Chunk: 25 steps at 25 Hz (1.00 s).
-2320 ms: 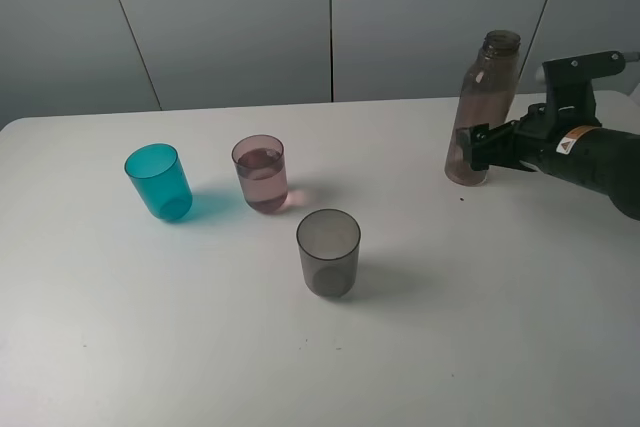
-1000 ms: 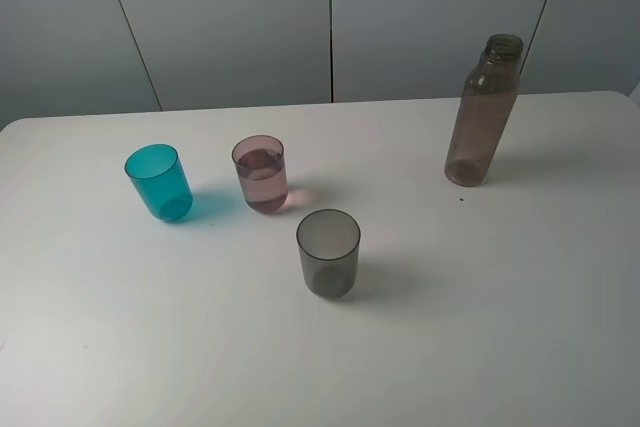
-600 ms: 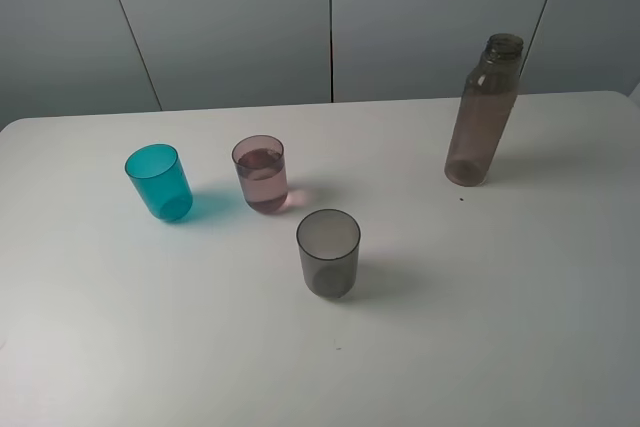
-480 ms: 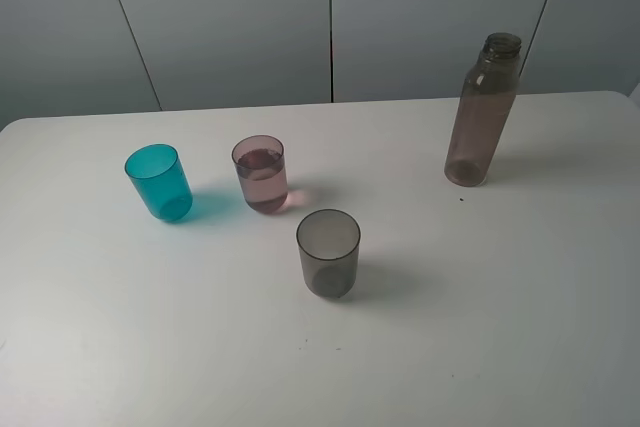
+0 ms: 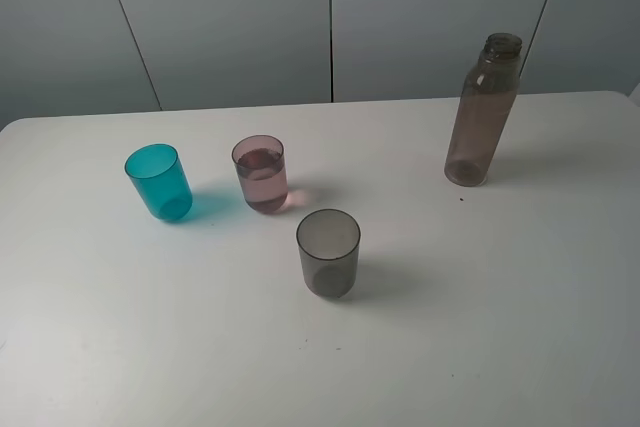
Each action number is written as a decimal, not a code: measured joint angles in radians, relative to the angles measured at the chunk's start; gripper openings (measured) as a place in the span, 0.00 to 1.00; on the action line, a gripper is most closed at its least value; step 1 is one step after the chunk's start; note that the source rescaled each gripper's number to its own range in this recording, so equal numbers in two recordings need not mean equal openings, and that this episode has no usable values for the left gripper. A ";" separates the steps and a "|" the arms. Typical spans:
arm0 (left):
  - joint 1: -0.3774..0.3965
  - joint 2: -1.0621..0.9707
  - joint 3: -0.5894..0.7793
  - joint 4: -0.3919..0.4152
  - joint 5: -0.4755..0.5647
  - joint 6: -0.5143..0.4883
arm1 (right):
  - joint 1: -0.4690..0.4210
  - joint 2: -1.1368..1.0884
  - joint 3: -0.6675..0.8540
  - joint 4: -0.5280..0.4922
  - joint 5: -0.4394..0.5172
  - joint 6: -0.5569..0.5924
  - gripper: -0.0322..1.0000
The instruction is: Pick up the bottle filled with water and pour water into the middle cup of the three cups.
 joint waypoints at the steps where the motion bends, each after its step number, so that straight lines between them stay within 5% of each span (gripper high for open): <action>1: 0.000 0.000 0.000 0.000 0.000 0.000 | -0.019 0.000 0.000 0.000 0.000 0.000 0.79; 10: 0.000 0.000 0.000 0.000 0.000 0.000 | -0.077 0.000 0.000 0.000 0.000 0.000 0.79; 25: 0.000 0.000 0.000 0.000 0.000 -0.002 | 0.003 -0.002 0.000 -0.024 0.000 0.000 0.79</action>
